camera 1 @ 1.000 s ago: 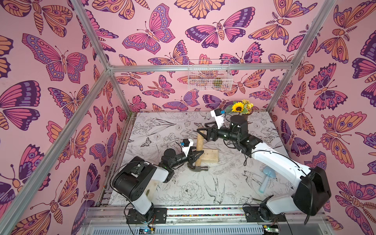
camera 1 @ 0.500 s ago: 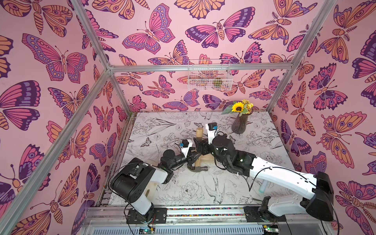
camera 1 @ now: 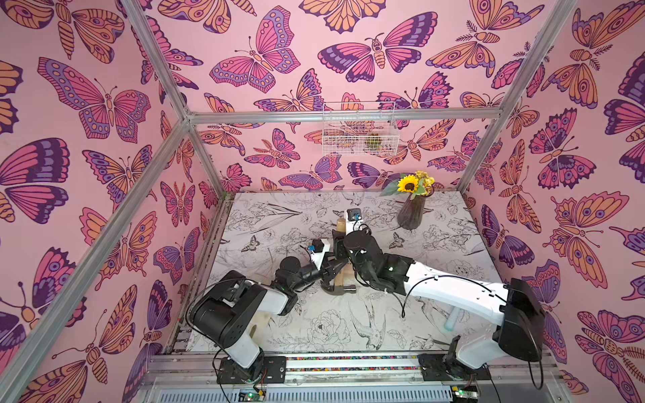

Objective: Use a claw hammer to pull out a nail
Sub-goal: Place the hammer at the center of the board.

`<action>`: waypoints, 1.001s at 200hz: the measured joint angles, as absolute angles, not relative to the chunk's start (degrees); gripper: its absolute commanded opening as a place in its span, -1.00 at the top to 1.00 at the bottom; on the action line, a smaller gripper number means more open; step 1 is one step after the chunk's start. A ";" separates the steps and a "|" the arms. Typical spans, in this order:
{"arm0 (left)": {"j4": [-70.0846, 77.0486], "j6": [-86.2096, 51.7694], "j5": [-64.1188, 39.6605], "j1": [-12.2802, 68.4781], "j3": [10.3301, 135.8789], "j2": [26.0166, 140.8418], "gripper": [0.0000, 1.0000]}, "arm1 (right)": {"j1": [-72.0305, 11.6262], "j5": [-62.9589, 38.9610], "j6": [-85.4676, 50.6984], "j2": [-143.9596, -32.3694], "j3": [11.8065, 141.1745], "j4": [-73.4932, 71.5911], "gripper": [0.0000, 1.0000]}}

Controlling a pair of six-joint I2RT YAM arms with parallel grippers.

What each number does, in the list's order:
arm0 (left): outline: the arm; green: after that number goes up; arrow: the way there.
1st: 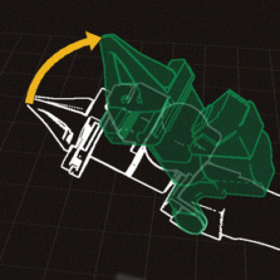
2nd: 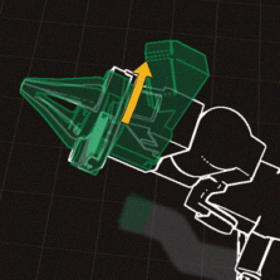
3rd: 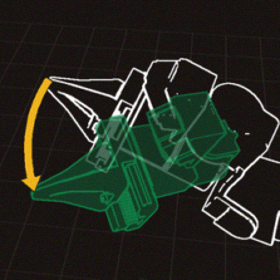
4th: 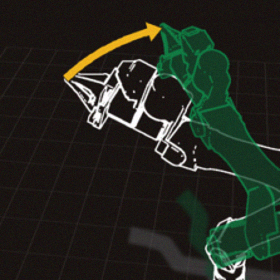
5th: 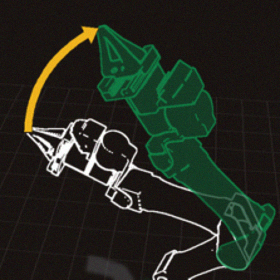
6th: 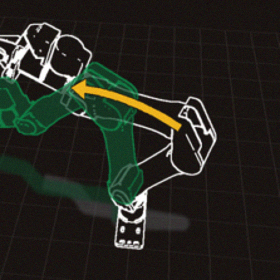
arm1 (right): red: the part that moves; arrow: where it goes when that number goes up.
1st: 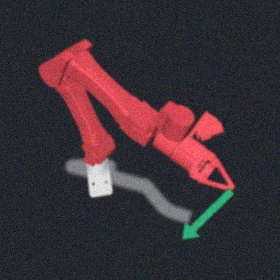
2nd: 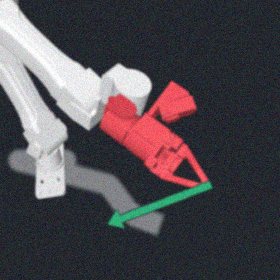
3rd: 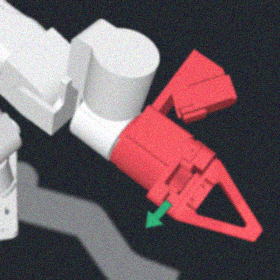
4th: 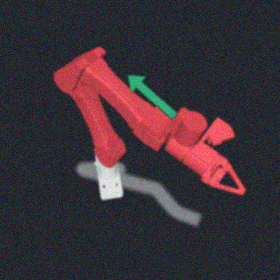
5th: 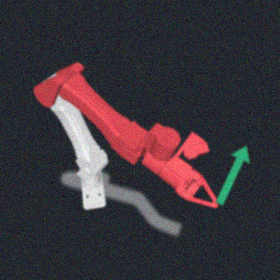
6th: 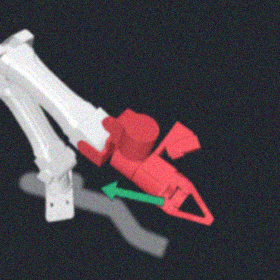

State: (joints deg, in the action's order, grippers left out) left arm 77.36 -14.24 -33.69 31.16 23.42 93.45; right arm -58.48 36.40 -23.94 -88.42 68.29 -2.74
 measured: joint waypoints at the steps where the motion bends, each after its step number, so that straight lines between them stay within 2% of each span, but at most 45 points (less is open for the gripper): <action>1: 77.34 -14.26 -33.63 31.16 23.42 93.45 1.00 | -58.52 36.27 -23.97 -88.49 68.29 -2.92 0.26; 12: 77.32 -14.41 -33.50 31.20 23.42 93.43 1.00 | -58.74 36.36 -23.68 -88.97 68.29 -4.10 0.45; 20: 77.38 -14.52 -33.43 31.18 23.33 93.36 0.92 | -58.81 36.64 -23.07 -89.08 68.18 -4.45 0.58; 33: 77.19 -14.63 -33.19 31.18 22.98 92.90 0.68 | -58.70 36.25 -23.07 -89.10 68.01 -5.13 0.75; 50: 76.64 -14.63 -32.49 31.20 22.37 92.01 0.23 | -58.76 35.62 -22.41 -89.08 67.57 -6.15 0.95; 63: 76.71 -14.68 -31.66 31.18 21.39 90.87 -0.01 | -58.76 35.42 -22.22 -88.92 67.02 -7.18 1.00; 76: 76.69 -14.59 -30.74 31.14 20.32 88.99 -0.12 | -58.57 35.51 -21.78 -88.33 66.11 -7.92 1.00; 113: 76.27 -16.25 -29.06 30.09 16.05 82.15 -0.21 | -58.17 35.03 -18.61 -84.58 63.42 -6.11 1.00; 142: 73.06 -18.22 -28.40 28.32 14.52 76.07 -0.23 | -55.22 29.43 -17.37 -79.70 60.84 -2.20 1.00; 173: 61.52 -18.83 -25.78 26.94 14.68 64.38 -0.26 | -48.16 21.30 -16.10 -72.29 57.36 4.10 1.00; 200: 51.51 -20.34 -22.44 25.54 14.98 55.72 -0.31 | -37.82 12.62 -15.66 -67.09 54.65 8.21 1.00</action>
State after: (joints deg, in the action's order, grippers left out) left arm 51.51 -20.34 -22.44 25.54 14.98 55.72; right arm -37.82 12.62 -15.66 -67.09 54.65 8.21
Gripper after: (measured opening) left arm 0.652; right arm 0.358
